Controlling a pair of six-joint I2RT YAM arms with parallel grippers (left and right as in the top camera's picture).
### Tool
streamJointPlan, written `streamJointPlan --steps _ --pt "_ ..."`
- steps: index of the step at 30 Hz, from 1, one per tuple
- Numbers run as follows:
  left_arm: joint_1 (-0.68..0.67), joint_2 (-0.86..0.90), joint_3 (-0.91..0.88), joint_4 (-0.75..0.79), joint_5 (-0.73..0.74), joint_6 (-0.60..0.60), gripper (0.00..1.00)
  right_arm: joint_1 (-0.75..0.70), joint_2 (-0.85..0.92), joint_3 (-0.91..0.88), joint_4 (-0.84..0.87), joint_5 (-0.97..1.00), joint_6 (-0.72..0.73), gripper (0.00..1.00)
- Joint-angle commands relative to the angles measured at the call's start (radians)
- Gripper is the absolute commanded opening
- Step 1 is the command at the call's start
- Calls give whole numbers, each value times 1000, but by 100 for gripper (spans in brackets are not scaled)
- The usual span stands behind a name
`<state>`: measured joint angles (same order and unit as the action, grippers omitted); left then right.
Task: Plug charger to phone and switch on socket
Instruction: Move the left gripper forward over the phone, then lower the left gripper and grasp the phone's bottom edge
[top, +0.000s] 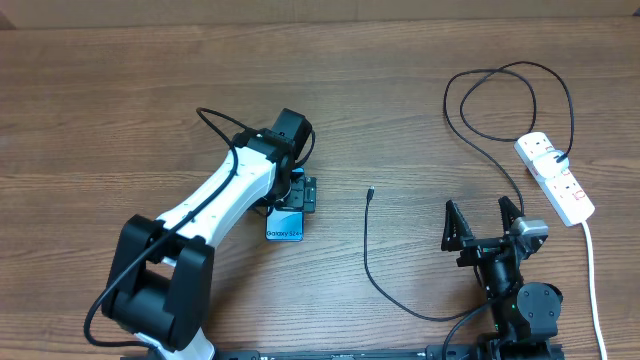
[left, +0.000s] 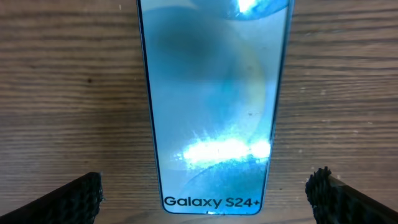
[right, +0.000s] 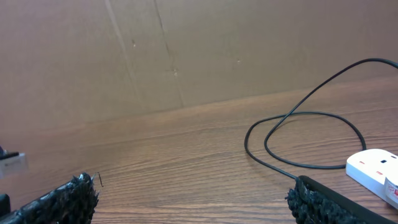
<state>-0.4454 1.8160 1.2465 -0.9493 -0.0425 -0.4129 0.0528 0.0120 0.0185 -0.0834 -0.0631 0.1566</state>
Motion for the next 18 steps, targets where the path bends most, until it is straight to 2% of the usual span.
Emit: streamJointPlan --steps 1,15,18 --pt "0 43 19 -4 -11 -83 100 -1 -9 -11 3 10 -5 100" --pt "-3 138 18 53 25 -79 100 -1 -9 -11 3 10 -5 100" --pt "-3 164 17 64 43 -43 100 -1 -9 -11 3 10 -5 100"
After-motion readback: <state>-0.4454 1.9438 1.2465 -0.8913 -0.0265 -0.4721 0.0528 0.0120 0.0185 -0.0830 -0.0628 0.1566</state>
